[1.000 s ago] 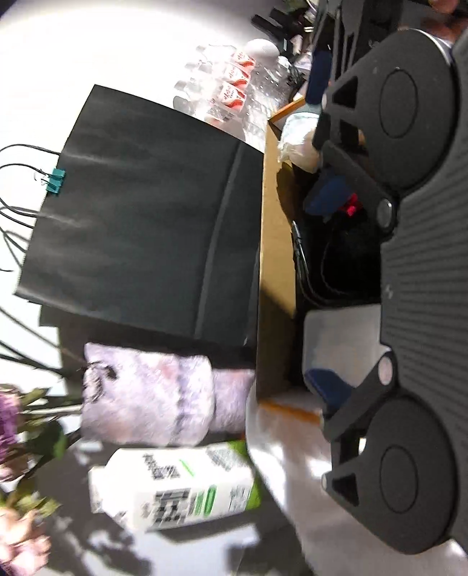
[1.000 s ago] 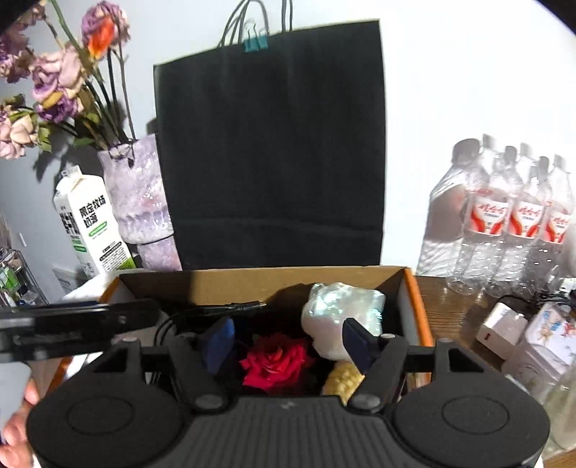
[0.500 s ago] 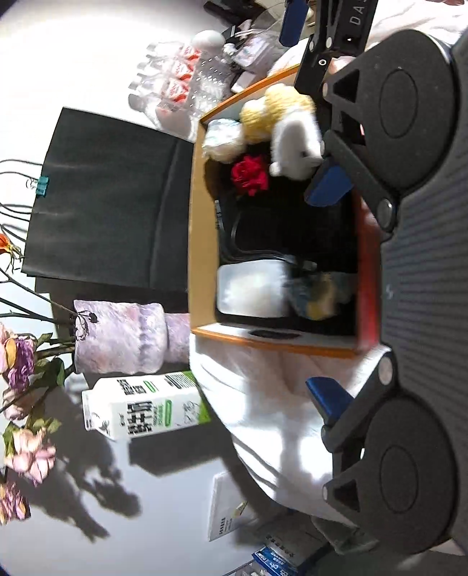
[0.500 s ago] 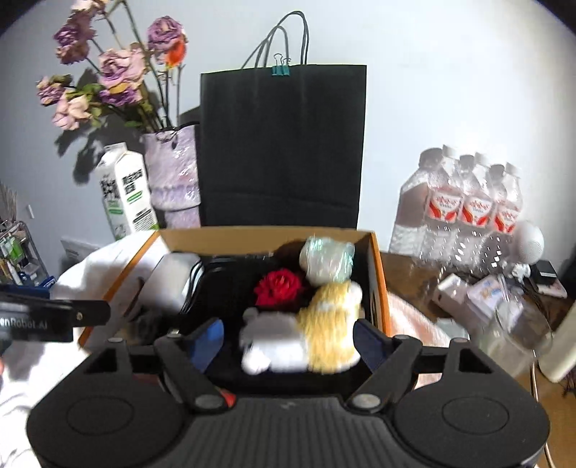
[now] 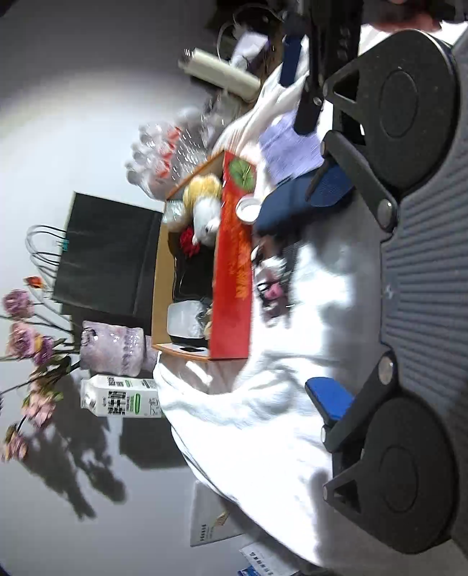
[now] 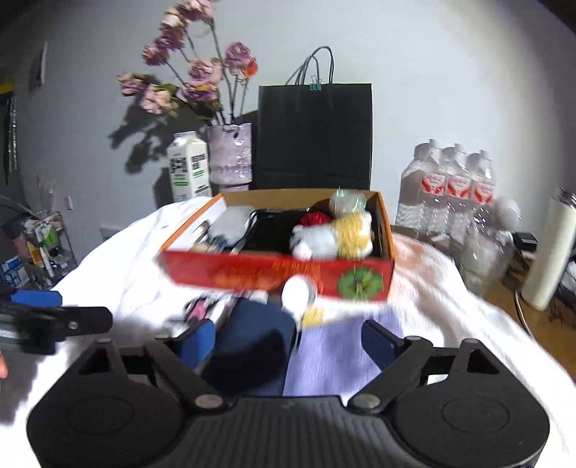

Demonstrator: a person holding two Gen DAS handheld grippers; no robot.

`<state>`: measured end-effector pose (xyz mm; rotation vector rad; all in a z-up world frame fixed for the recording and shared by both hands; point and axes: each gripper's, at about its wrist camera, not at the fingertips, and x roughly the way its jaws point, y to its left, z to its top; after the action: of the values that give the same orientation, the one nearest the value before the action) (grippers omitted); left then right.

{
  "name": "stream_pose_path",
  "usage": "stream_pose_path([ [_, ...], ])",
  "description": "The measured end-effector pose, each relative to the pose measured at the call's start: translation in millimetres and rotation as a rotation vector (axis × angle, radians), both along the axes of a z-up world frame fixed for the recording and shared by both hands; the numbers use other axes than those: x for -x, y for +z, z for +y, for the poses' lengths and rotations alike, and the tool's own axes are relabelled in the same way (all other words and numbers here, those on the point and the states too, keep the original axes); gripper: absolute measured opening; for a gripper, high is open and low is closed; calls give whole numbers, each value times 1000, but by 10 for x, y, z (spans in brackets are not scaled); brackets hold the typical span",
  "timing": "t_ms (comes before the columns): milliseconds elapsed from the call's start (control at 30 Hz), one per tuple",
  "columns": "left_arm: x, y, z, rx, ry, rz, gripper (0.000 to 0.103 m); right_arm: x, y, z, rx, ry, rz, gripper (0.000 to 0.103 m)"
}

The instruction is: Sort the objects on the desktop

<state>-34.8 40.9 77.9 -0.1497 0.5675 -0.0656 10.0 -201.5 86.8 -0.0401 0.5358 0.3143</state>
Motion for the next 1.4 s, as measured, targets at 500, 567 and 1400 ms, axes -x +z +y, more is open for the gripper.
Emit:
stream_pose_path([
  [500,701,-655,-196,-161,51,-32,103,1114,-553,-88,-71,-88,-113,90],
  [567,677,-663,-180,-158,51,-32,103,1067,-559,-79,-92,-79,-107,90],
  [1400,-1046,-377,62,-52,-69,-21,58,-717,-729,499,-123,-40,115,73],
])
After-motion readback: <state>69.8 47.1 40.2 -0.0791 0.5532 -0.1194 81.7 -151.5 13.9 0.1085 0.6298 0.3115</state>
